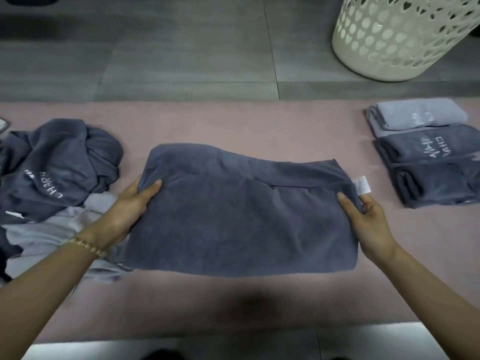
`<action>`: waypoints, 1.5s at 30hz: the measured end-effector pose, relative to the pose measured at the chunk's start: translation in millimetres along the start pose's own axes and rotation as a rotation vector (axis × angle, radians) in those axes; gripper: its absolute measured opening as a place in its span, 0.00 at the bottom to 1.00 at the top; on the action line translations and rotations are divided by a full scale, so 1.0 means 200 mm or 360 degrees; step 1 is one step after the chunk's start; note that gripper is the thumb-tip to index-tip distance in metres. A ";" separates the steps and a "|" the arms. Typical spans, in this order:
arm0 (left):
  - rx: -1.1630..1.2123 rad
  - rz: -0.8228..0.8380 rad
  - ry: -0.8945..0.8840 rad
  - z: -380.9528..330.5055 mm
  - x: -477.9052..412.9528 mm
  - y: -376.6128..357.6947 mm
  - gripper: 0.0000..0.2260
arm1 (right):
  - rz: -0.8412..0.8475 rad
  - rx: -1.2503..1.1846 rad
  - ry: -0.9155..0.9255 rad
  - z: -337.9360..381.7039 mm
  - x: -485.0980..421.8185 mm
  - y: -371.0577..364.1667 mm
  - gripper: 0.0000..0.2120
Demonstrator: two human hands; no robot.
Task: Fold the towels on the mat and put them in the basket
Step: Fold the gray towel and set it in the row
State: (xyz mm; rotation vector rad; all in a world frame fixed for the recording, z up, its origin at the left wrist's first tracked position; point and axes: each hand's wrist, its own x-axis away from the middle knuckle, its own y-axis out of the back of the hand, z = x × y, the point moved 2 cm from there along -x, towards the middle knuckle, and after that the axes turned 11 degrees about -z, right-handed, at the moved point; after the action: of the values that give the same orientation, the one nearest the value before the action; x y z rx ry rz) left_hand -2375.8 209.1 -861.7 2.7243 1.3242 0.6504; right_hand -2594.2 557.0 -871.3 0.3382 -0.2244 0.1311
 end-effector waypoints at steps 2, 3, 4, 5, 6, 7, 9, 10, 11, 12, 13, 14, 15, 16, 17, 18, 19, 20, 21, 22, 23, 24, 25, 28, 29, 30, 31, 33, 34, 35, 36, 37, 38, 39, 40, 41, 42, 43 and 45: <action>-0.0265 -0.0057 0.0052 0.18 0.00 0.03 0.16 | -0.0032 0.0215 -0.0036 -0.12 0.01 0.01 0.06; -0.0397 -0.0106 0.0063 0.27 0.00 0.04 0.20 | -0.0033 0.0377 -0.0022 -0.18 0.01 0.01 0.11; -0.0583 -0.0194 -0.0013 0.34 -0.01 0.05 0.22 | -0.0030 0.0523 0.0020 -0.22 0.00 0.00 0.19; -0.0821 -0.0275 -0.0183 0.39 -0.02 0.05 0.24 | -0.0010 0.0632 0.0107 -0.25 0.00 0.00 0.26; -0.1056 -0.0282 -0.0378 0.42 -0.03 0.03 0.25 | 0.0041 0.0717 0.0245 -0.26 0.00 -0.01 0.29; -0.1242 -0.0200 -0.0568 0.43 -0.04 0.00 0.26 | 0.0136 0.0791 0.0386 -0.26 0.00 -0.04 0.29; -0.1496 0.0145 -0.0823 0.43 -0.05 -0.10 0.30 | 0.0380 0.0981 0.0588 -0.29 0.01 -0.09 0.27; -0.1600 0.0288 -0.0872 0.42 -0.05 -0.15 0.32 | 0.0471 0.1091 0.0612 -0.30 0.01 -0.11 0.27; -0.1720 0.0351 -0.0889 0.41 -0.05 -0.18 0.33 | 0.0514 0.1189 0.0613 -0.32 0.00 -0.12 0.27; -0.1832 0.0349 -0.0883 0.41 -0.06 -0.20 0.31 | 0.0510 0.1276 0.0621 -0.33 -0.01 -0.12 0.26; -0.1926 0.0317 -0.0868 0.41 -0.07 -0.21 0.29 | 0.0497 0.1357 0.0640 -0.34 -0.03 -0.11 0.24; -0.2001 0.0295 -0.0841 0.40 -0.09 -0.20 0.26 | 0.0490 0.1429 0.0626 -0.34 -0.04 -0.10 0.22; -0.2028 0.0305 -0.0786 0.37 -0.11 -0.19 0.23 | 0.0497 0.1458 0.0574 -0.35 -0.06 -0.09 0.19; -0.1966 0.0325 -0.0708 0.35 -0.13 -0.17 0.19 | 0.0511 0.1421 0.0464 -0.35 -0.08 -0.08 0.15; -0.1810 0.0343 -0.0606 0.32 -0.14 -0.14 0.15 | 0.0528 0.1322 0.0319 -0.35 -0.09 -0.06 0.11; -0.1585 0.0342 -0.0497 0.30 -0.15 -0.11 0.11 | 0.0538 0.1189 0.0188 -0.36 -0.10 -0.04 0.09; -0.1315 0.0316 -0.0375 0.28 -0.14 -0.08 0.08 | 0.0543 0.1035 0.0120 -0.36 -0.10 -0.02 0.08; -0.1024 0.0278 -0.0233 0.26 -0.13 -0.04 0.07 | 0.0547 0.0876 0.0088 -0.36 -0.10 0.00 0.07; -0.0747 0.0258 -0.0083 0.26 -0.10 -0.01 0.08 | 0.0557 0.0689 0.0058 -0.34 -0.09 0.01 0.05; -0.0514 0.0254 0.0062 0.26 -0.07 0.01 0.09 | 0.0569 0.0491 -0.0013 -0.32 -0.08 0.03 0.05; -0.0333 0.0257 0.0186 0.26 -0.05 0.03 0.11 | 0.0586 0.0297 -0.0107 -0.29 -0.07 0.04 0.06; -0.0218 0.0249 0.0266 0.27 -0.03 0.05 0.13 | 0.0596 0.0139 -0.0188 -0.27 -0.07 0.05 0.10; -0.0147 0.0229 0.0302 0.26 -0.03 0.06 0.15 | 0.0597 0.0035 -0.0240 -0.25 -0.07 0.05 0.15; -0.0076 0.0070 0.0250 0.25 -0.10 0.08 0.19 | 0.0478 -0.0089 -0.0279 -0.22 -0.11 0.02 0.25; -0.0070 0.0004 0.0228 0.24 -0.12 0.07 0.17 | 0.0410 -0.0115 -0.0265 -0.21 -0.14 0.00 0.23; -0.0065 -0.0062 0.0205 0.23 -0.15 0.05 0.14 | 0.0340 -0.0150 -0.0254 -0.20 -0.16 -0.02 0.18; -0.0059 -0.0125 0.0183 0.21 -0.18 0.03 0.11 | 0.0270 -0.0176 -0.0239 -0.18 -0.19 -0.06 0.13; -0.0068 -0.0237 0.0136 0.18 -0.23 -0.04 0.05 | 0.0141 -0.0096 -0.0183 -0.16 -0.26 -0.11 0.09; -0.0082 -0.0295 0.0103 0.17 -0.26 -0.07 0.03 | 0.0088 -0.0028 -0.0155 -0.15 -0.30 -0.14 0.10; -0.0093 -0.0362 0.0075 0.16 -0.29 -0.10 0.03 | 0.0031 0.0037 -0.0129 -0.16 -0.33 -0.17 0.11; -0.0113 -0.0434 0.0052 0.17 -0.31 -0.12 0.04 | -0.0023 0.0090 -0.0118 -0.16 -0.35 -0.19 0.12; -0.0152 -0.0494 0.0047 0.19 -0.34 -0.13 0.05 | -0.0058 0.0141 -0.0123 -0.17 -0.36 -0.21 0.13; -0.0227 -0.0520 0.0057 0.21 -0.36 -0.13 0.06 | -0.0072 0.0208 -0.0141 -0.17 -0.37 -0.22 0.13; -0.0323 -0.0495 0.0097 0.23 -0.37 -0.14 0.06 | -0.0067 0.0287 -0.0163 -0.19 -0.37 -0.24 0.13; -0.0411 -0.0441 0.0152 0.27 -0.37 -0.14 0.08 | -0.0054 0.0349 -0.0196 -0.21 -0.37 -0.25 0.13; -0.0469 -0.0394 0.0207 0.30 -0.37 -0.14 0.11 | -0.0050 0.0363 -0.0232 -0.22 -0.36 -0.25 0.13; -0.0528 -0.0370 0.0253 0.31 -0.34 -0.13 0.14 | -0.0040 0.0380 -0.0260 -0.22 -0.35 -0.24 0.11; -0.0598 -0.0354 0.0296 0.32 -0.31 -0.11 0.16 | -0.0008 0.0442 -0.0261 -0.22 -0.33 -0.23 0.09; -0.0715 -0.0229 0.0394 0.33 -0.24 -0.07 0.18 | 0.0144 0.0646 -0.0271 -0.21 -0.27 -0.19 0.16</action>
State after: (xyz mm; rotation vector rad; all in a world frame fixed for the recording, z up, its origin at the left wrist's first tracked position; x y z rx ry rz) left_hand -2386.6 190.5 -941.4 2.2258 1.2185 1.1404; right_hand -2632.0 531.3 -935.6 0.7449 -0.3832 0.2385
